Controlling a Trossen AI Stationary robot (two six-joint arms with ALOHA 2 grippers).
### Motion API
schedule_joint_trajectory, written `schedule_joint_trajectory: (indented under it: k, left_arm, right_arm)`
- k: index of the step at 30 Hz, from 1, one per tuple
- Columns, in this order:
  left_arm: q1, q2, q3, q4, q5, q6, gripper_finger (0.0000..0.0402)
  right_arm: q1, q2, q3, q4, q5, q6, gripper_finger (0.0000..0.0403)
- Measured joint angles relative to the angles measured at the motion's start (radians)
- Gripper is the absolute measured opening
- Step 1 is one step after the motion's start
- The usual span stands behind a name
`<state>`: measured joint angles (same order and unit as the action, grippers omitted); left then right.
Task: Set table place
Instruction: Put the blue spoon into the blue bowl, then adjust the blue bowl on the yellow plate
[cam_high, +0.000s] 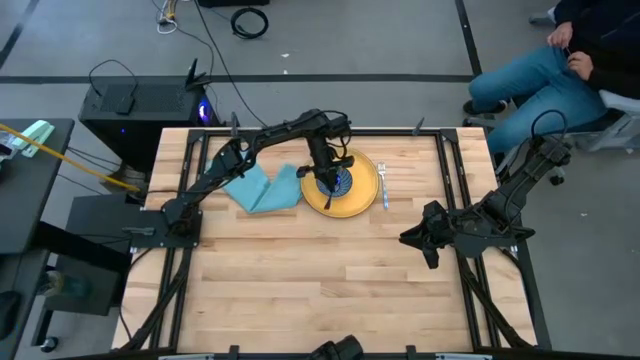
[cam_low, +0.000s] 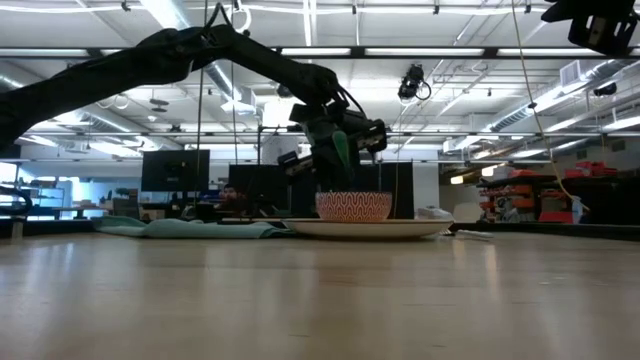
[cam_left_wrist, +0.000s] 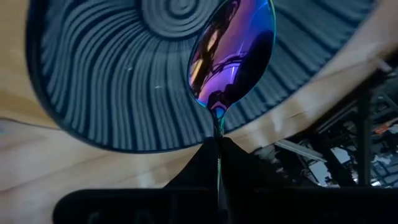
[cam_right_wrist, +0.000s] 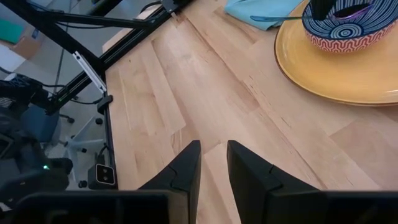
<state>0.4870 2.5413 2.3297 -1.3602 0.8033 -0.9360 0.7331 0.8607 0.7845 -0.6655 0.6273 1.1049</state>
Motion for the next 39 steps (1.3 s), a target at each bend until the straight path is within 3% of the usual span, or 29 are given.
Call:
schedule_joint_trajectory:
  k: [25,39]
  left_arm:
    - [0.026,0.009,0.001,0.003,0.01,0.003,0.0026]
    - [0.027,0.008,0.001,0.003,0.021,0.005,0.0072]
  right_arm:
    - [0.0,0.0,0.0,0.0,0.0,0.002,0.0085]
    - [0.0,0.0,0.0,0.0,0.0,0.003,0.0085]
